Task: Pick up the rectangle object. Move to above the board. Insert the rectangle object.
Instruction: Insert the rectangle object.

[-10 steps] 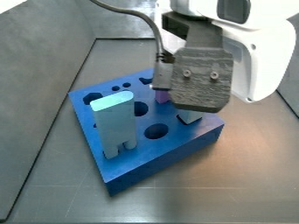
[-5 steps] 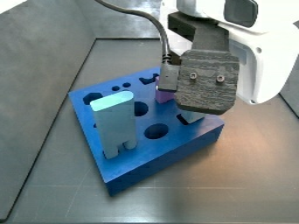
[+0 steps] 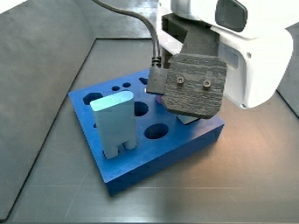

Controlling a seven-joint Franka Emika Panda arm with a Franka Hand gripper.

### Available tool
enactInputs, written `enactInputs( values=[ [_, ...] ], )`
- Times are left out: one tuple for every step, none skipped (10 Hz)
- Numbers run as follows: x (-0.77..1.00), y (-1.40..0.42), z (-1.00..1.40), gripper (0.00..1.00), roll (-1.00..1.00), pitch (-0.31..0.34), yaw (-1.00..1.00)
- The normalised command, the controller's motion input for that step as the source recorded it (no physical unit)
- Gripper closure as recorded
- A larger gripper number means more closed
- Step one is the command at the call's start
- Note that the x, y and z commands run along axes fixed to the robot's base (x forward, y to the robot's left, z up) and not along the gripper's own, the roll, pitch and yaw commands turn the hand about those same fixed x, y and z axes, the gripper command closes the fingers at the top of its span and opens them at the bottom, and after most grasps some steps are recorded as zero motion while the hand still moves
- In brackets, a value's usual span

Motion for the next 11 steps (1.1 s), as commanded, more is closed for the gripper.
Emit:
enactInputs(
  values=[
    [0.0,-0.03,-0.82,1.0,0.0,-0.049,0.0],
    [0.0,0.0,-1.0,1.0,0.0,-0.166,0.0],
    [-0.02,0.0,-1.0,1.0,0.0,-0.174,0.0],
    [-0.01,-0.03,-1.0,1.0,0.0,-0.08,0.0],
    [0.0,-0.06,-1.0,1.0,0.0,0.0,0.0],
    [0.0,-0.08,-1.0,1.0,0.0,0.0,0.0],
    [0.0,-0.1,-1.0,1.0,0.0,0.0,0.0],
    [0.0,-0.1,-1.0,1.0,0.0,0.0,0.0],
    [0.07,-0.01,-0.66,1.0,0.0,0.183,-0.01],
    [-0.04,0.0,-0.14,1.0,0.13,-0.097,0.0],
    [0.31,-0.03,-0.3,1.0,0.26,0.431,0.0]
  ],
)
